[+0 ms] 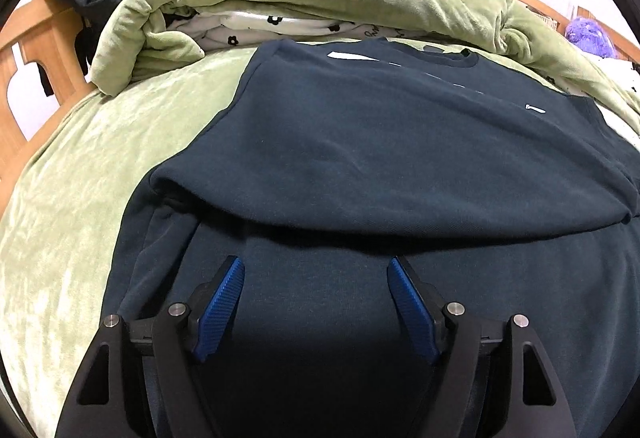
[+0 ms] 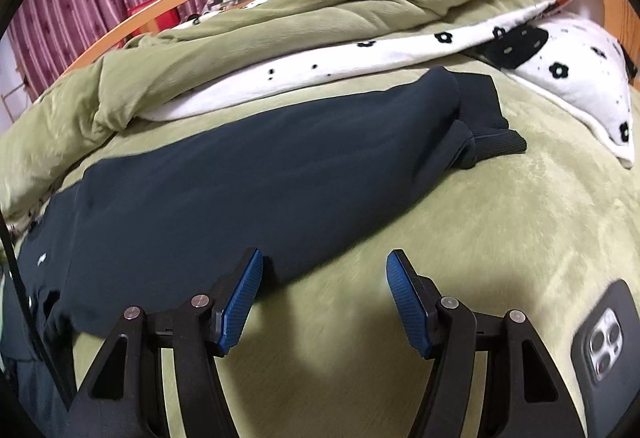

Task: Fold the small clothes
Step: 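Move the right tool to the other sleeve cuff, then grasp the other sleeve cuff with the right tool and fold it across the body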

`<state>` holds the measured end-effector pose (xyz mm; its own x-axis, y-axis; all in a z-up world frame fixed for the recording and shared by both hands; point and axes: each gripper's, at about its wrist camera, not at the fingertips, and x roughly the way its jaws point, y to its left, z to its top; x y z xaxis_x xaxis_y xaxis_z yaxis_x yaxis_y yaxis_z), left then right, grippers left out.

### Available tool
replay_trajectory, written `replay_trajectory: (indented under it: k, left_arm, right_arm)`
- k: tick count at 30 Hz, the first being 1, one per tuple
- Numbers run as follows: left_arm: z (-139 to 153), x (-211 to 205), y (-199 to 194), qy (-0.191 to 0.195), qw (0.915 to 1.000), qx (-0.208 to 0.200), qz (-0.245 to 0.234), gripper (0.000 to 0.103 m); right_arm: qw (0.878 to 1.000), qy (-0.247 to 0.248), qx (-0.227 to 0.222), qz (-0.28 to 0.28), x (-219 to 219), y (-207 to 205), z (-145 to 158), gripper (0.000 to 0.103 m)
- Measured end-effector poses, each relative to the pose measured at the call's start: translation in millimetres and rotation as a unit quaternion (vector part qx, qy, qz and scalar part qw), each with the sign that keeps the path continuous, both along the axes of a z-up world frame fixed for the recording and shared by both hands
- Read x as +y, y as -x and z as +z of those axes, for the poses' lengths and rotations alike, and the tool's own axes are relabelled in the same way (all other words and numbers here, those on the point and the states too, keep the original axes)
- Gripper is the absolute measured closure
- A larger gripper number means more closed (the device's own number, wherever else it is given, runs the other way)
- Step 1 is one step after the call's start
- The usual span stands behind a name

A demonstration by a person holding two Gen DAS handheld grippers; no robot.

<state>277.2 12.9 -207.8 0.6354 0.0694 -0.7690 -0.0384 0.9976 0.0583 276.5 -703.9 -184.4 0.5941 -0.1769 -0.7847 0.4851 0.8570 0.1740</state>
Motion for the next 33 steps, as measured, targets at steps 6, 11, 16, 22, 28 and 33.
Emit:
replay_trajectory:
  k: [6,11,16,22,28,33]
  left_arm:
    - [-1,-1,-1,-0.005,1.0,0.001,0.001,0.03]
    - [0,-2,-1,-0.007,1.0,0.004,0.0,0.03]
    - [-1,-2,-2,-0.008,1.0,0.004,0.0,0.03]
    - [0,-2,-2,-0.009,1.0,0.003,0.0,0.03]
    - [2,1,0,-0.005,1.0,-0.003,0.004,0.03]
    - [9,3,4,-0.007,0.9998,-0.015,0.013,0.03]
  right_arm:
    - [1.0,-0.004,0.0,-0.02,-22,-20,-6,0.04]
    - [0.999,0.003,0.003,-0.038,-34,-36,-8,0.043]
    - [0.999,0.016,-0.007,-0.032,-42,-46,-5,0.086]
    - [0.995,0.092,-0.031,-0.026,-12,-46,28,0.091]
    - [0.992,0.099,-0.073,-0.01,23,-44,86,0.092]
    - [0.986,0.125,-0.106,0.026,80,-43,140,0.092]
